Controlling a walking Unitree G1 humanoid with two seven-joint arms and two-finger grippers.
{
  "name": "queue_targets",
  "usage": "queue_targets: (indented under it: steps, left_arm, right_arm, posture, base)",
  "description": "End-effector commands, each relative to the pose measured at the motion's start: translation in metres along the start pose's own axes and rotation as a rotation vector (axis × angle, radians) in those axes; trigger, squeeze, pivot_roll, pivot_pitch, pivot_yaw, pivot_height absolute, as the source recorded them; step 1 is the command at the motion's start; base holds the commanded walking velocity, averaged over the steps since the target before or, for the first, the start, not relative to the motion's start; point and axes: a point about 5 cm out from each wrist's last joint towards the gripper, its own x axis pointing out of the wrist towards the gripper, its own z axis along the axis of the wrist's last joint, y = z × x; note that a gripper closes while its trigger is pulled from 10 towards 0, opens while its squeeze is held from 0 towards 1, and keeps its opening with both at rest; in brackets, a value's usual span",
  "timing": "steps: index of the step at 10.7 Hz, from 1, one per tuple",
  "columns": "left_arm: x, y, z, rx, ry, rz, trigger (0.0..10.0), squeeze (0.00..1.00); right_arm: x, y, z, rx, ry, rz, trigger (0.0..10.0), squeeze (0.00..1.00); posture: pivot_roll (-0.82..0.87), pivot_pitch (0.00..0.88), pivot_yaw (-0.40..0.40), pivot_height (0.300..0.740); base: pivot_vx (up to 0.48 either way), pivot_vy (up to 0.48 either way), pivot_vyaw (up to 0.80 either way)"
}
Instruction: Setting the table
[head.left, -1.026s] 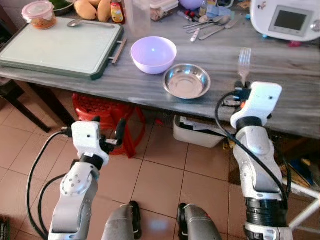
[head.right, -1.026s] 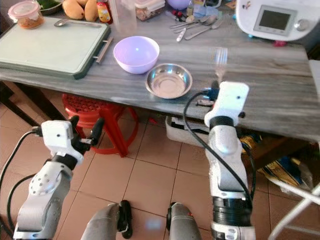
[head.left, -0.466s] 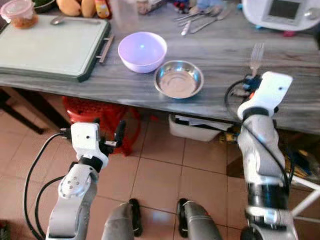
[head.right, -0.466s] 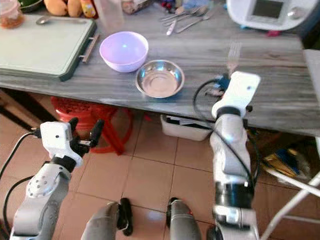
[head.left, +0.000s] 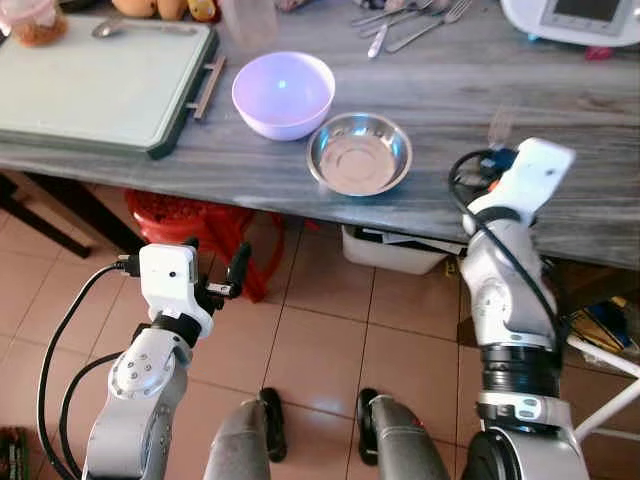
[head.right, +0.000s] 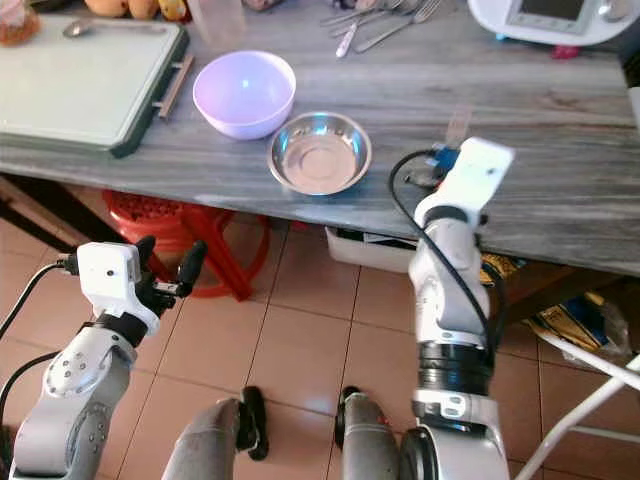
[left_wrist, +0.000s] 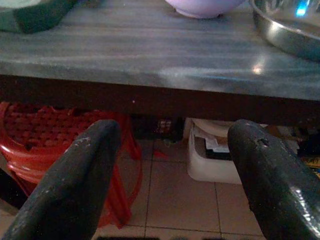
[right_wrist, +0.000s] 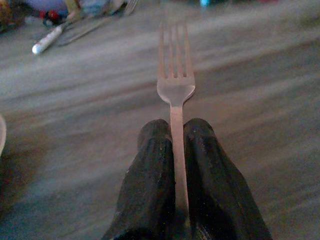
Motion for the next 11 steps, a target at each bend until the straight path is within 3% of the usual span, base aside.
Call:
queue_targets:
  steps: [1,7,11]
  left_arm:
    - [-0.003,0.0,0.002,0.003,0.0,0.001,10.0,0.0]
    - [-0.002,-0.002,0.003,-0.001,0.001,-0.01,10.0,0.0]
    - [-0.001,-0.003,0.003,-0.006,0.004,-0.023,10.0,0.0]
  right_arm:
    - [0.002,0.003,0.0,0.021,0.016,0.001,10.0,0.0]
    - [0.017,0.018,-0.004,0.094,0.08,0.056,10.0,0.0]
    - [0.02,0.037,-0.011,0.082,0.144,0.12,10.0,0.0]
  posture:
    - [0.01,0.313,0.056,0.74]
    - [0.02,0.311,0.053,0.74]
    - [0.02,0.308,0.05,0.74]
  base:
    - [0.0,0.0,0.0]
    - [0.0,0.0,0.0]
    - [0.0,0.0,0.0]
